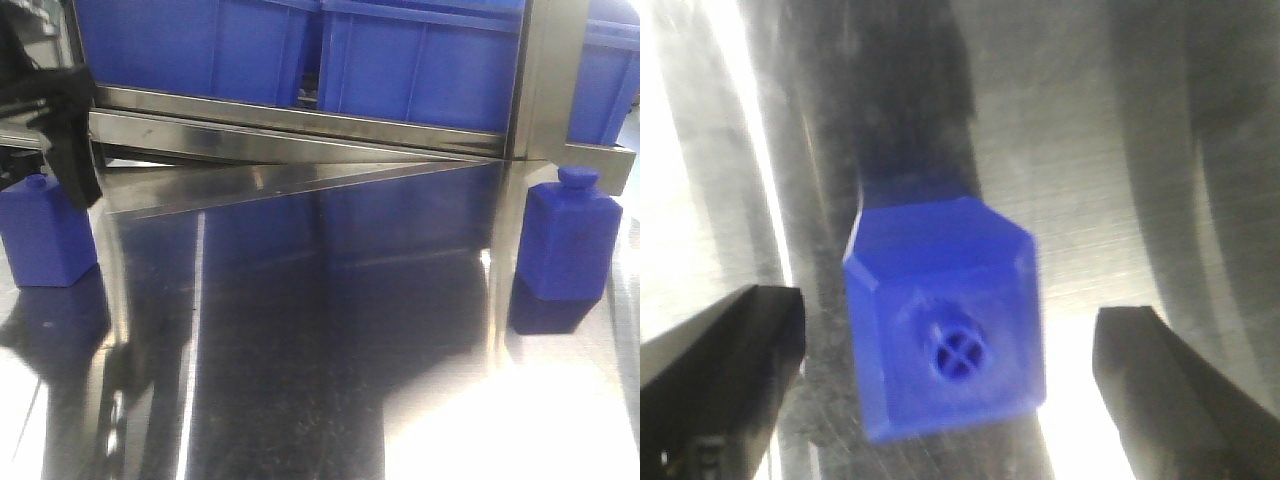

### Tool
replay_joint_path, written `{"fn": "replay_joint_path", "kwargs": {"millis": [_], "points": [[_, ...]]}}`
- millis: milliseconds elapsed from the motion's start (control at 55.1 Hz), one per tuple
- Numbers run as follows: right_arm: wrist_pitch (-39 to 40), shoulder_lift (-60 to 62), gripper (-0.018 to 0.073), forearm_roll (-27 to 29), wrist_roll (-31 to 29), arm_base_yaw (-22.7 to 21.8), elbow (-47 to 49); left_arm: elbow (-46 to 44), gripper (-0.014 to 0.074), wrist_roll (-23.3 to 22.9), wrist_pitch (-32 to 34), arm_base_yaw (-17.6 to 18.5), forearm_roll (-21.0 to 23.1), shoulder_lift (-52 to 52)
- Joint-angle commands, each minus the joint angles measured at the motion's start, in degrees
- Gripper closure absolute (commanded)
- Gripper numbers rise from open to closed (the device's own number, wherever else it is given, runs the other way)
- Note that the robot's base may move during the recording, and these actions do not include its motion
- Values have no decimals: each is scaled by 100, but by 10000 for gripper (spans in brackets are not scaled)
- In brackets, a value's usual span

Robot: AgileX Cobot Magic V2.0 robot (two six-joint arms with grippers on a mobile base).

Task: Pick and sort blue part to right shelf
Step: 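Lower the left gripper onto the blue bottle-shaped part and close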

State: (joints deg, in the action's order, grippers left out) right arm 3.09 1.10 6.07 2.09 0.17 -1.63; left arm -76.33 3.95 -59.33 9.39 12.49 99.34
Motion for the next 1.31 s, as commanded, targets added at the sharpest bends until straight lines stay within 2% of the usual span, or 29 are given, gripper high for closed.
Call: {"fn": "replay_joint_path", "kwargs": {"millis": [0,163,254,435,544,762,907,1288], "points": [[532,48,501,20,-21,-41,40,-191,-24,-72,7,45,58,-91],[532,48,501,20,-21,-41,40,-180,-7,-72,33,45,58,7],[532,48,501,20,-21,-41,40,-180,65,-72,11,45,58,40],[532,48,501,20,-21,-41,40,-180,279,-72,11,45,58,86],[532,48,501,20,-21,-41,40,-180,354,-72,98,45,58,86],[532,48,501,20,-21,-41,40,-232,351,-72,-38,45,93,72],[532,48,501,20,-21,-41,40,-232,319,-50,65,45,116,-235],[532,48,501,20,-21,-41,40,1,231,69,752,45,116,-2161]]}}
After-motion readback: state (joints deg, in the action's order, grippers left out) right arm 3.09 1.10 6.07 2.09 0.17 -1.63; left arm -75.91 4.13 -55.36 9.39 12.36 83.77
